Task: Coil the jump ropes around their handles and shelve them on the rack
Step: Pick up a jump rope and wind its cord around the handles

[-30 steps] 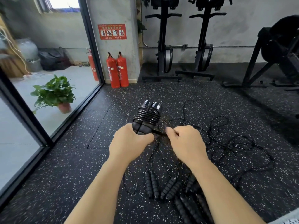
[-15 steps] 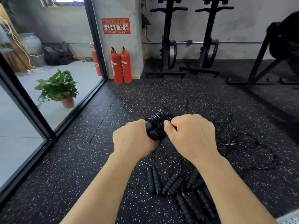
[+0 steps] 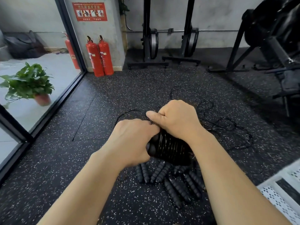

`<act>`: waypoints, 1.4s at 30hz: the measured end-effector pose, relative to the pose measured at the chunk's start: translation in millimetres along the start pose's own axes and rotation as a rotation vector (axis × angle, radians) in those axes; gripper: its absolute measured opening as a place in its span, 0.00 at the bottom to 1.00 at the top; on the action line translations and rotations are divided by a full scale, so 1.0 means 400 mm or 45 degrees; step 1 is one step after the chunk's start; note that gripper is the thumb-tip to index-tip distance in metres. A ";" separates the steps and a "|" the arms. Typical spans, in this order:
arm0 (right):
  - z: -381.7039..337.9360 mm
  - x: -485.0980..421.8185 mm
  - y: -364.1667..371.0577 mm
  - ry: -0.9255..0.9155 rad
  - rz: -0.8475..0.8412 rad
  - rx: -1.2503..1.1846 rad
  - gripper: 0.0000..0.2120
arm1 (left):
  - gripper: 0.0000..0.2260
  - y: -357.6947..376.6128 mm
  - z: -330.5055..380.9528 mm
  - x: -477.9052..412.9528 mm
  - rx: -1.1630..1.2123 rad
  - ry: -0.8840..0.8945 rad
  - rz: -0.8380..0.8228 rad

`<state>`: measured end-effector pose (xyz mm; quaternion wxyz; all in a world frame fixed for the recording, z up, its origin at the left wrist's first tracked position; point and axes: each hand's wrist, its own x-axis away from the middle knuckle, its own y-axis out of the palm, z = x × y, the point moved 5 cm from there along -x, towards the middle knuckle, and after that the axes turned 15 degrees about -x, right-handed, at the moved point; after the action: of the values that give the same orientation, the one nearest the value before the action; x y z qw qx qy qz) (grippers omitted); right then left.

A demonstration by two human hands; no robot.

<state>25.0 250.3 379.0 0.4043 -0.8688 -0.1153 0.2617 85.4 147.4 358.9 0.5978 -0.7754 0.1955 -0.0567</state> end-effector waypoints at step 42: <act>-0.001 0.042 0.115 0.534 -0.332 -0.536 0.21 | 0.09 0.116 -0.193 0.069 1.105 -1.092 -0.128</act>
<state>38.7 227.1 338.1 0.2608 -0.9462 -0.1913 -0.0065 74.8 57.5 332.2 0.8811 -0.4233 -0.1403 0.1577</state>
